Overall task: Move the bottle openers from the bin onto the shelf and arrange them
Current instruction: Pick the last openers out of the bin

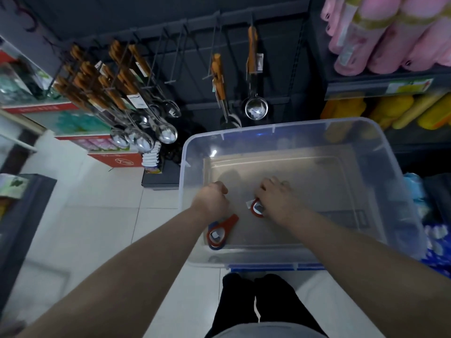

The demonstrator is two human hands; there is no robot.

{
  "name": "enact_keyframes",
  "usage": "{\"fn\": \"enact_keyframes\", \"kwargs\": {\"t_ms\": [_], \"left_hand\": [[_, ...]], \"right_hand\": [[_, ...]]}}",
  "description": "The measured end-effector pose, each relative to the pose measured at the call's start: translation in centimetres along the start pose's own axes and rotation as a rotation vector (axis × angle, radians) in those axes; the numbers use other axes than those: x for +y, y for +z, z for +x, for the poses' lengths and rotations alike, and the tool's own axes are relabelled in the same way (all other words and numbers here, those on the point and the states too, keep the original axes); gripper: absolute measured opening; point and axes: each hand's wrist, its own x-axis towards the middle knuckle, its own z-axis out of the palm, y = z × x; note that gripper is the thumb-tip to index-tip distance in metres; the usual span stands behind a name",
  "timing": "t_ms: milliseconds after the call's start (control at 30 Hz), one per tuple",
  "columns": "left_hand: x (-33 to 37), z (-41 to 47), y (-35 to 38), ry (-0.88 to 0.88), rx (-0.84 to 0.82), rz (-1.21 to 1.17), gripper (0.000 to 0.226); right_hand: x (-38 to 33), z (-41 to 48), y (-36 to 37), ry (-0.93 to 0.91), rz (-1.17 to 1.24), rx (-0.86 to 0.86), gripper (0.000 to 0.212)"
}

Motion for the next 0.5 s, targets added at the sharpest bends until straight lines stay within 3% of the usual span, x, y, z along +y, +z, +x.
{"fn": "enact_keyframes", "kwargs": {"t_ms": [233, 500], "left_hand": [[0.3, 0.1, 0.4, 0.028, -0.032, 0.014, 0.035], [1.3, -1.1, 1.9, 0.075, -0.211, 0.333, 0.033]], "right_hand": [[0.5, -0.2, -1.2, 0.06, 0.088, -0.051, 0.029], [1.5, -2.2, -1.0, 0.195, 0.385, 0.022, 0.018]]}}
